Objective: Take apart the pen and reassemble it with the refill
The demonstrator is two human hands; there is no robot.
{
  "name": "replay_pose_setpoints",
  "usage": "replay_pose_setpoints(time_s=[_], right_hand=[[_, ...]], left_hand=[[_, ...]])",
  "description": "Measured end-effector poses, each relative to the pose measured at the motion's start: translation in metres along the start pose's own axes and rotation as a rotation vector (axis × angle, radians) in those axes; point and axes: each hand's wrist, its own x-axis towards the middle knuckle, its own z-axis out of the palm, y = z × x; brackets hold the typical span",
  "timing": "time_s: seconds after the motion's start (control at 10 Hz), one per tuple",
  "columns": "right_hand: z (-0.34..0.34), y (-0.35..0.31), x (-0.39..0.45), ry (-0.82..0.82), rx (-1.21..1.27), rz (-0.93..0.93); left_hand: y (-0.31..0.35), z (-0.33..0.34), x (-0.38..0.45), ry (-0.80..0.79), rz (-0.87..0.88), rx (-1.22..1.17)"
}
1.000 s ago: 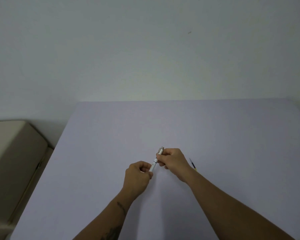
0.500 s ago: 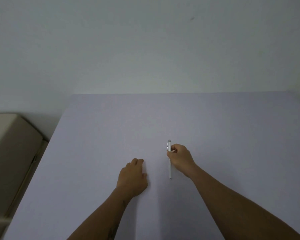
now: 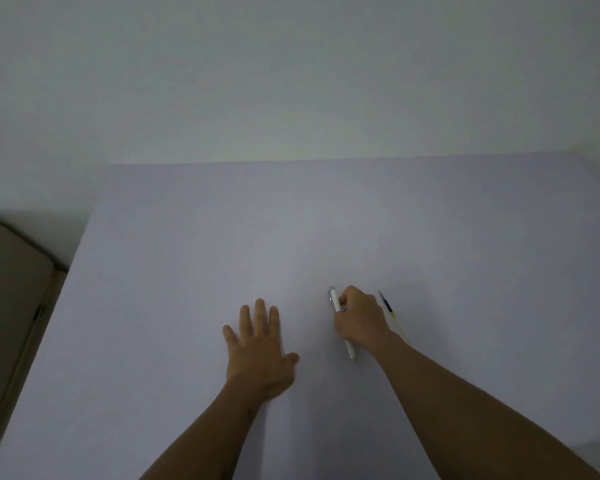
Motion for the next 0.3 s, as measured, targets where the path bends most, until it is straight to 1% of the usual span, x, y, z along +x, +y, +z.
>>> replay_pose_setpoints(time_s=[0.1, 0.2, 0.3], right_hand=[[0.0043, 0.0003, -0.0001, 0.043, -0.043, 0.006], [0.0051, -0.0008, -0.0032, 0.032, -0.068, 0.018], [-0.0024, 0.0021, -0.0038, 0.066, -0.057, 0.021]], left_hand=[[0.0007, 0.0008, 0.0010, -0.001, -0.011, 0.003], [0.0002, 0.0013, -0.0008, 0.001, -0.010, 0.012], [0.0012, -0.0020, -0.0002, -0.028, -0.001, 0.012]])
